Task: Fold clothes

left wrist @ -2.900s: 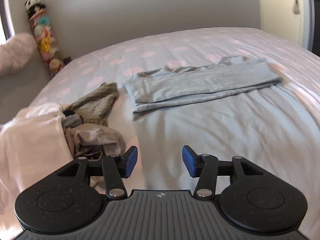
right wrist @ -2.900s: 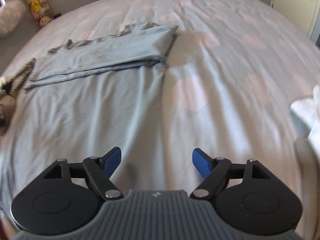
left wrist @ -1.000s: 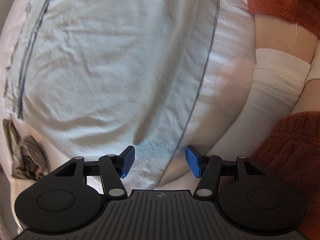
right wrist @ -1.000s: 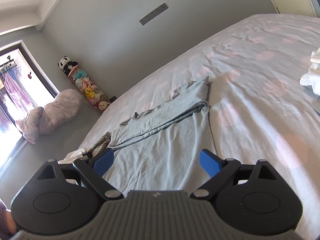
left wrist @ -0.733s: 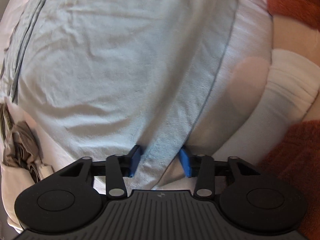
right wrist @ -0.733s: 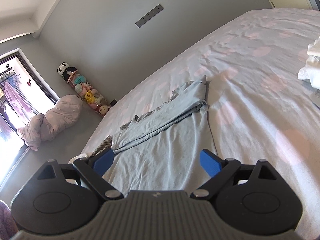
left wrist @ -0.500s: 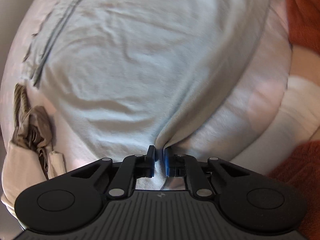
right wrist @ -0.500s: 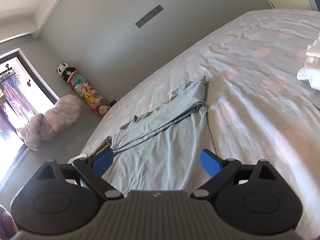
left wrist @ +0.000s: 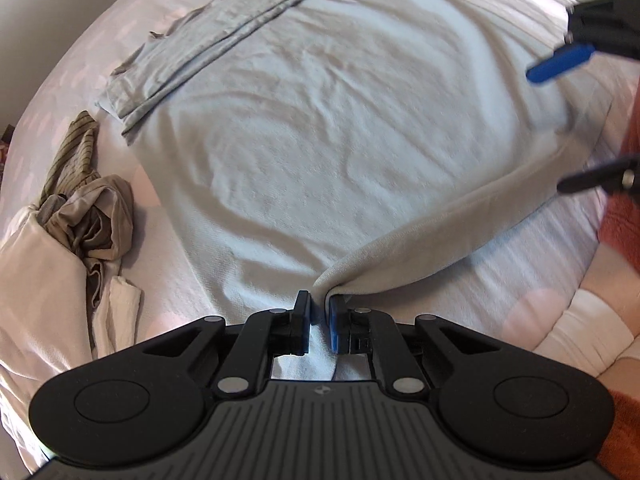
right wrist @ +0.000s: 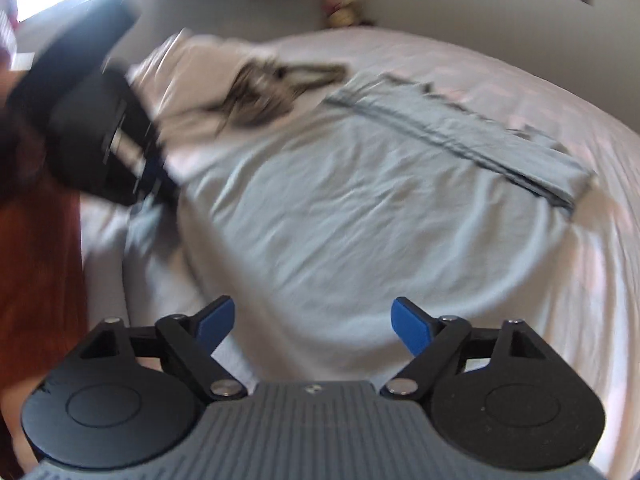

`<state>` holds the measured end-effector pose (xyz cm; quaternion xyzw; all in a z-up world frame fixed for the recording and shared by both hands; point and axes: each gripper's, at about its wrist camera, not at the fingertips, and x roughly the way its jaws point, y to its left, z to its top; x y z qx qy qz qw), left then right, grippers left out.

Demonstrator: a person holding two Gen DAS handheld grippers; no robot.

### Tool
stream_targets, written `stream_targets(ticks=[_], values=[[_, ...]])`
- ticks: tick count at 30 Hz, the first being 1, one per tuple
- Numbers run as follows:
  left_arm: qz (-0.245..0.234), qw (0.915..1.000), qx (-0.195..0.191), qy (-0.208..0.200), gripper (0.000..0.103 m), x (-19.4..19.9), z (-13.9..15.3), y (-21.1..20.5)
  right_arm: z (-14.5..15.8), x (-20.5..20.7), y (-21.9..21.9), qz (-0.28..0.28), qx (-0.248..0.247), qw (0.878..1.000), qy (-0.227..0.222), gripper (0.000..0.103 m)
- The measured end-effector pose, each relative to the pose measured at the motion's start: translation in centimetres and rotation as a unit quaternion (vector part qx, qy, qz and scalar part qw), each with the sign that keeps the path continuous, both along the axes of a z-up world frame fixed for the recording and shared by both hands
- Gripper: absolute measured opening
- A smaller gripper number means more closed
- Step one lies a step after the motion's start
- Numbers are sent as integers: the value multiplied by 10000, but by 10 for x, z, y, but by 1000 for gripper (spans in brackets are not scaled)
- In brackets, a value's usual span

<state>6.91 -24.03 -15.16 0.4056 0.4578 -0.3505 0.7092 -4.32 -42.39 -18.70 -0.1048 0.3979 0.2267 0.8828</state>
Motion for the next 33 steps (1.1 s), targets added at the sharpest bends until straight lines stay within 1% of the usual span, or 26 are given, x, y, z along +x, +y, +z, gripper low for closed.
stream_targets(ticks=[1, 6, 8, 10, 12, 16, 20, 22, 24, 26, 27, 29, 33], values=[[40, 10000, -41, -21, 7, 1, 1, 0, -4, 0, 6, 143, -188, 9997, 63, 78], [254, 9992, -282, -98, 7, 6, 14, 0, -13, 1, 15, 358, -562, 9972, 324, 70], [316, 9987, -359, -152, 7, 8, 19, 1, -19, 1, 21, 453, -787, 9949, 449, 60], [321, 9986, -383, -181, 7, 8, 23, 2, -25, 1, 27, 578, -1107, 9905, 573, 56], [324, 9985, -405, -192, 7, 7, 26, 4, -31, 0, 34, 717, -1540, 9831, 686, 56], [321, 9984, -422, -210, 7, 7, 26, 7, -41, -3, 42, 1053, -2645, 9548, 849, 56], [322, 9984, -412, -198, 7, 9, 23, 11, -41, 3, 21, 922, -3023, 9426, 1078, 56], [359, 9983, -425, -184, 7, 11, 21, 14, -41, 6, 7, 778, -3119, 9397, 1172, 56], [393, 9980, -465, -175, 7, 12, 22, 16, -41, 7, -4, 652, -3249, 9364, 1157, 53], [392, 9978, -495, -180, 7, 12, 22, 18, -37, 6, -16, 497, -3206, 9393, 1119, 35], [383, 9978, -501, -198, 7, 12, 21, 19, -34, 6, -21, 384, -3160, 9422, 1047, 32], [377, 9977, -504, -271, 7, 12, 20, 19, -28, 5, -30, 148, -3060, 9478, 887, 30], [421, 9969, -453, -494, 7, 12, 15, 15, -14, 10, -51, -519, -2633, 9616, 580, 30]])
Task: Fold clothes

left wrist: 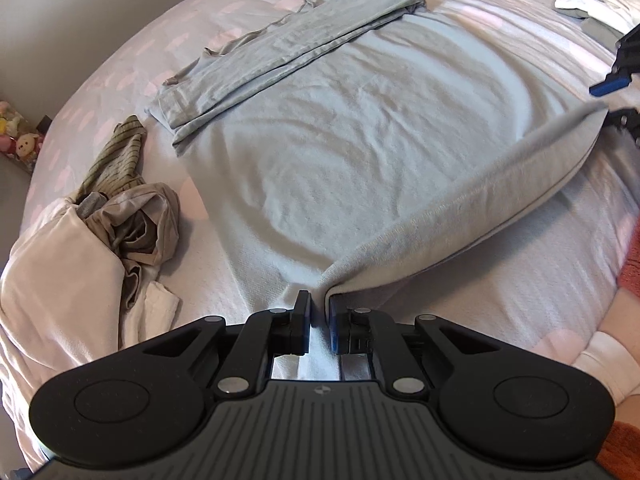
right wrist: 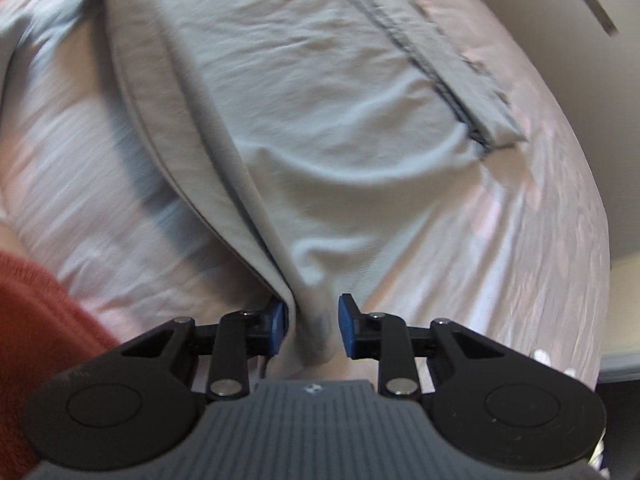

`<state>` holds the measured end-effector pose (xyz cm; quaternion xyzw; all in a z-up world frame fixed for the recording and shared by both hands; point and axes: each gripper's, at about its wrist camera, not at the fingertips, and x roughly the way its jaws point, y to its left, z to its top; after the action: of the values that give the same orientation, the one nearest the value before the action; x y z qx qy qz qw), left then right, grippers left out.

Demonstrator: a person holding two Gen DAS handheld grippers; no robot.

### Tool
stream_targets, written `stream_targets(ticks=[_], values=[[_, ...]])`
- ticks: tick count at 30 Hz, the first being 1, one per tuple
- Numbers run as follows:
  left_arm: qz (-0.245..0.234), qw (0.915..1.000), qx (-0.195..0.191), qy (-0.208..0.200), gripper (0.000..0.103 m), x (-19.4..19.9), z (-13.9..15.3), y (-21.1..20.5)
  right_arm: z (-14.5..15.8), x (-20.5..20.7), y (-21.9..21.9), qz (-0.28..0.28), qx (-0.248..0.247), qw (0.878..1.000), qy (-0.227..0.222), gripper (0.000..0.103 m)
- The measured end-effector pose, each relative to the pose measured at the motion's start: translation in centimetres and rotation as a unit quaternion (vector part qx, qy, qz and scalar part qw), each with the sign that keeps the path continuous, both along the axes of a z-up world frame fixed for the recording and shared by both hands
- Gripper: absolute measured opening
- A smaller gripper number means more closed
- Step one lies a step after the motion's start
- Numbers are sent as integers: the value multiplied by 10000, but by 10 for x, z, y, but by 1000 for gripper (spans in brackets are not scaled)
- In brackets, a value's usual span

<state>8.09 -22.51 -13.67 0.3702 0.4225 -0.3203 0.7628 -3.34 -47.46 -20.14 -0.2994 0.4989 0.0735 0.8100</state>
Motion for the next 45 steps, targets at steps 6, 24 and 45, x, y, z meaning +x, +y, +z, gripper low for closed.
stream_targets(ticks=[6, 24, 45], values=[[229, 9994, 240, -127, 16, 7, -9, 0, 5, 12, -18, -725, 521, 9958, -222, 30], [-343, 9976, 609, 35, 46, 15, -8, 28, 15, 15, -54, -1428, 1934, 9699, -374, 7], [-231, 9974, -458, -501, 1, 15, 40, 65, 63, -19, -57, -1183, 2108, 9603, -1393, 3]])
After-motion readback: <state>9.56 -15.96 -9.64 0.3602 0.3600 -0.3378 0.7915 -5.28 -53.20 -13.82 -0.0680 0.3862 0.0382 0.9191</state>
